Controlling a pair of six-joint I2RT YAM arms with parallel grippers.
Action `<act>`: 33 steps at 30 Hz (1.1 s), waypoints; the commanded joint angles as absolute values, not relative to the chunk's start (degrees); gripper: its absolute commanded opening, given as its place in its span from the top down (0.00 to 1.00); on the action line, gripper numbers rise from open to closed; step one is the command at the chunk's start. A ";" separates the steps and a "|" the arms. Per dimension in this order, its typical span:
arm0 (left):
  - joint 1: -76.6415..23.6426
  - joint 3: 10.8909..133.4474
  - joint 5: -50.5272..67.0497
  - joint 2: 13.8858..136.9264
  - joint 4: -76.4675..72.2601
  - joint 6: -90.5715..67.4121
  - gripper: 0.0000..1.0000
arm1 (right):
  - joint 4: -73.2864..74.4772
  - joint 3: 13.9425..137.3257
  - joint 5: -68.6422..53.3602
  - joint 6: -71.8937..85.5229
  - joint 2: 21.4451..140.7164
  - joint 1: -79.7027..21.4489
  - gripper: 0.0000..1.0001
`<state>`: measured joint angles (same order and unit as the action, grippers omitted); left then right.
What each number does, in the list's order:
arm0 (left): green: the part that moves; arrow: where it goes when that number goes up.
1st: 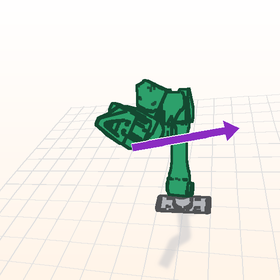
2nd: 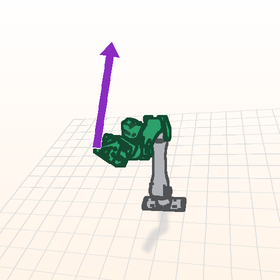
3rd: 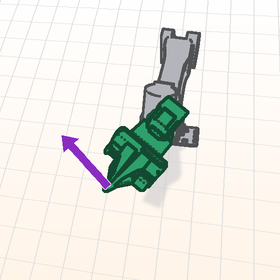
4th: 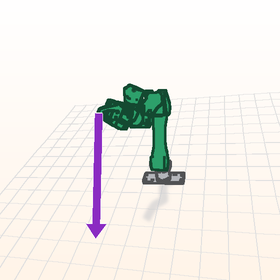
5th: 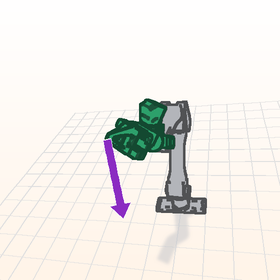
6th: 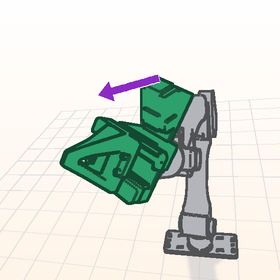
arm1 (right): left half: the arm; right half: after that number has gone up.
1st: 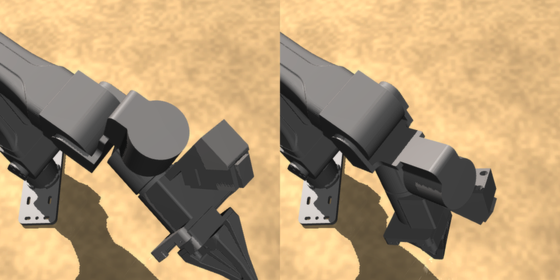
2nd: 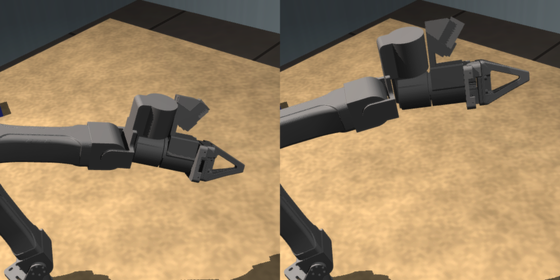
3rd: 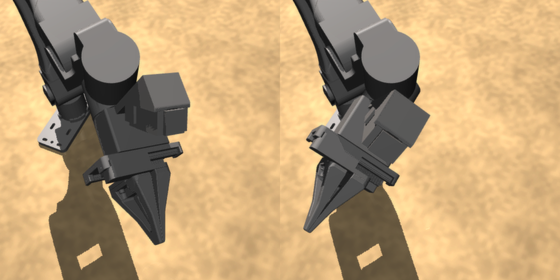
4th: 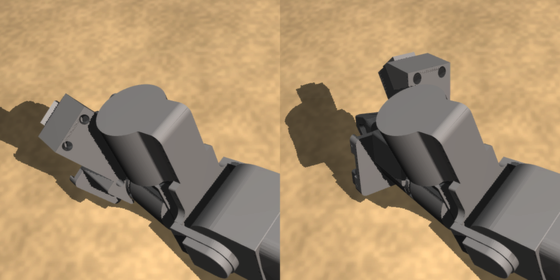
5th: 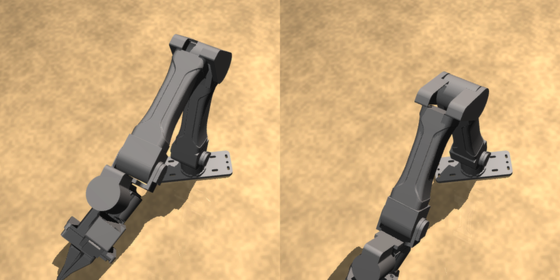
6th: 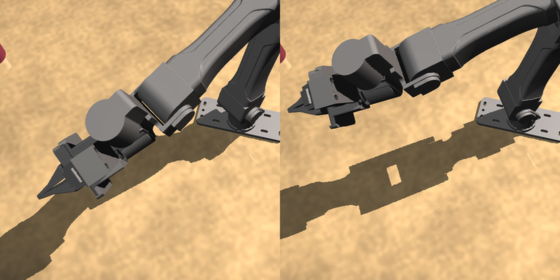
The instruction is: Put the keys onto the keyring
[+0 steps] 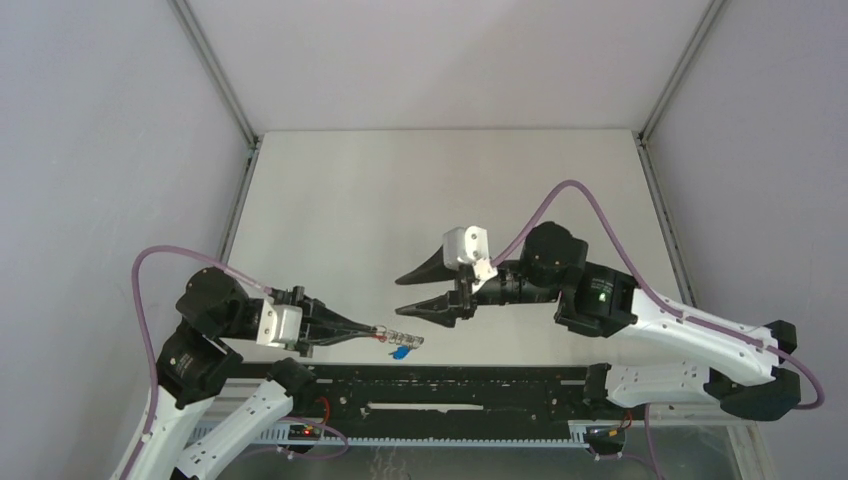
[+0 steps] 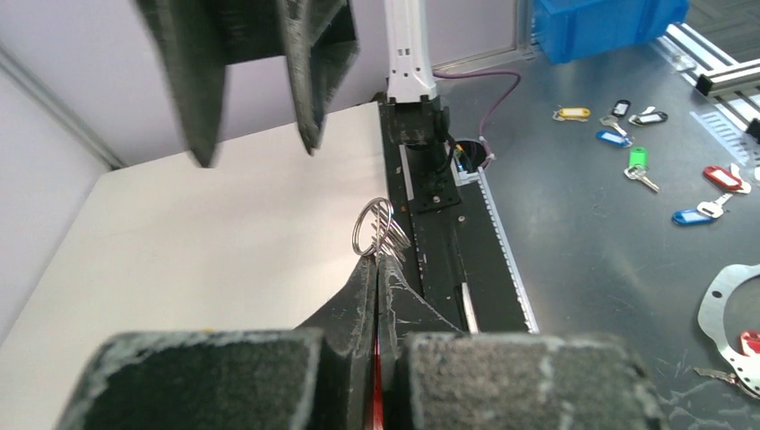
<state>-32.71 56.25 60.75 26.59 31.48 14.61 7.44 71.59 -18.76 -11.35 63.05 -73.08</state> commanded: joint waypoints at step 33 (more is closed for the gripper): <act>-32.59 59.02 81.28 29.03 27.47 11.93 1.00 | 10.33 71.63 -20.24 -35.18 60.69 -78.02 0.49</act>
<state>-32.60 56.38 77.21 28.18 29.78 13.85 11.64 71.50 -21.78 -33.15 64.38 -81.30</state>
